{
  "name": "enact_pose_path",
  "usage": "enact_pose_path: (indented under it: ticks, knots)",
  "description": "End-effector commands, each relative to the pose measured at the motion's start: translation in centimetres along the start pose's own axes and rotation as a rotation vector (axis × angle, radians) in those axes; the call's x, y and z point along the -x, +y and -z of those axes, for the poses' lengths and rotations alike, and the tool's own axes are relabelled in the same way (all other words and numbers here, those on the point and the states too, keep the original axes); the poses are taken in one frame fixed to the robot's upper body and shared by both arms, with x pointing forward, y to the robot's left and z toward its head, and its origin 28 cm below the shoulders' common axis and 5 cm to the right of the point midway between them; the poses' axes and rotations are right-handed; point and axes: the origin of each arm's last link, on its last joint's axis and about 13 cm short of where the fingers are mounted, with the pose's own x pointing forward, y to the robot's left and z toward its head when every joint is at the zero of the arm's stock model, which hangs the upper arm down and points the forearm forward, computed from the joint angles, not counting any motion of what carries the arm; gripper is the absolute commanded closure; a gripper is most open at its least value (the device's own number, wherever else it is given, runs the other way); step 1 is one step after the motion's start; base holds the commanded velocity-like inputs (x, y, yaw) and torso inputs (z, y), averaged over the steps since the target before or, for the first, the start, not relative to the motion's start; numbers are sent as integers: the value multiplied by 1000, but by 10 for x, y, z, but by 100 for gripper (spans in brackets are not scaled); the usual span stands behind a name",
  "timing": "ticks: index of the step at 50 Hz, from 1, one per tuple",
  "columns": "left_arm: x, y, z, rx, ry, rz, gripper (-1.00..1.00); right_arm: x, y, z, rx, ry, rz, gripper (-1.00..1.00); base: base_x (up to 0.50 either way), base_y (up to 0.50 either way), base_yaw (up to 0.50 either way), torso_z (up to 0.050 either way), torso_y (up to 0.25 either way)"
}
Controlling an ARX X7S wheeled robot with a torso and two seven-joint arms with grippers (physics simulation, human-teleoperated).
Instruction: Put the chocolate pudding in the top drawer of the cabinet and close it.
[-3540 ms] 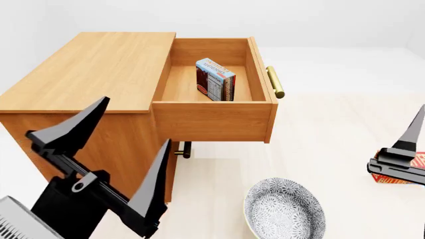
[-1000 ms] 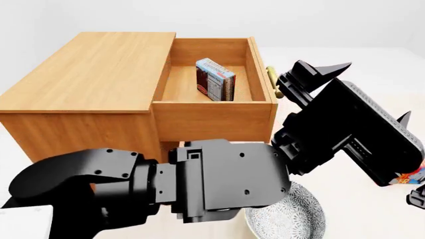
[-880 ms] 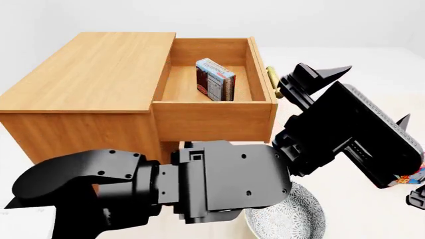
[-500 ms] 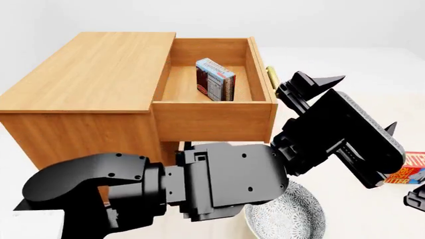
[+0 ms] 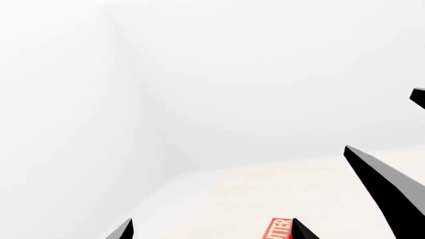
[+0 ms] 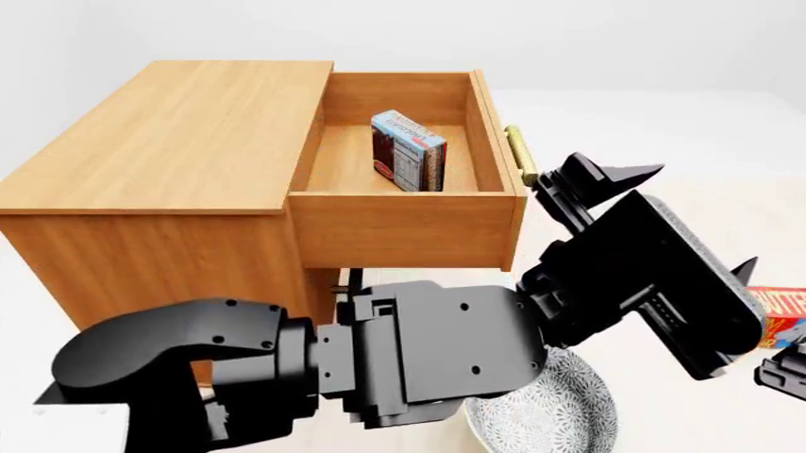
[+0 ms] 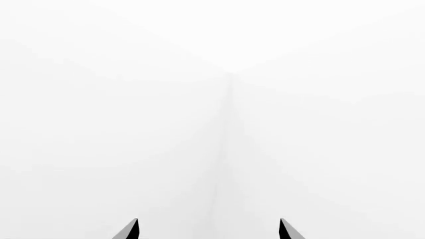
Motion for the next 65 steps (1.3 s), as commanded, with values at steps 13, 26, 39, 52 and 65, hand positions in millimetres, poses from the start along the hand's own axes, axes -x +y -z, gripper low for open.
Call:
enact_pose_path:
  ticks: [13, 26, 39, 52, 65]
  knots:
    - [1, 4, 13, 56, 39, 16, -100, -1, 1, 1, -5, 3, -1, -100, 0, 0, 0, 0, 0]
    - [-1, 12, 18, 48, 59, -15, -100, -4, 8, 3, -7, 4, -3, -100, 0, 0, 0, 0, 0]
    - [-3, 32, 28, 8, 91, -113, -100, 1, -2, 1, -16, 5, -9, -100, 0, 0, 0, 0, 0]
    - [-1, 29, 30, -53, 103, -115, -100, 3, -4, 2, -18, 10, -8, -100, 0, 0, 0, 0, 0]
    - [5, 33, 42, -291, 251, -152, -100, 3, -3, 4, -16, 13, -6, -100, 0, 0, 0, 0, 0]
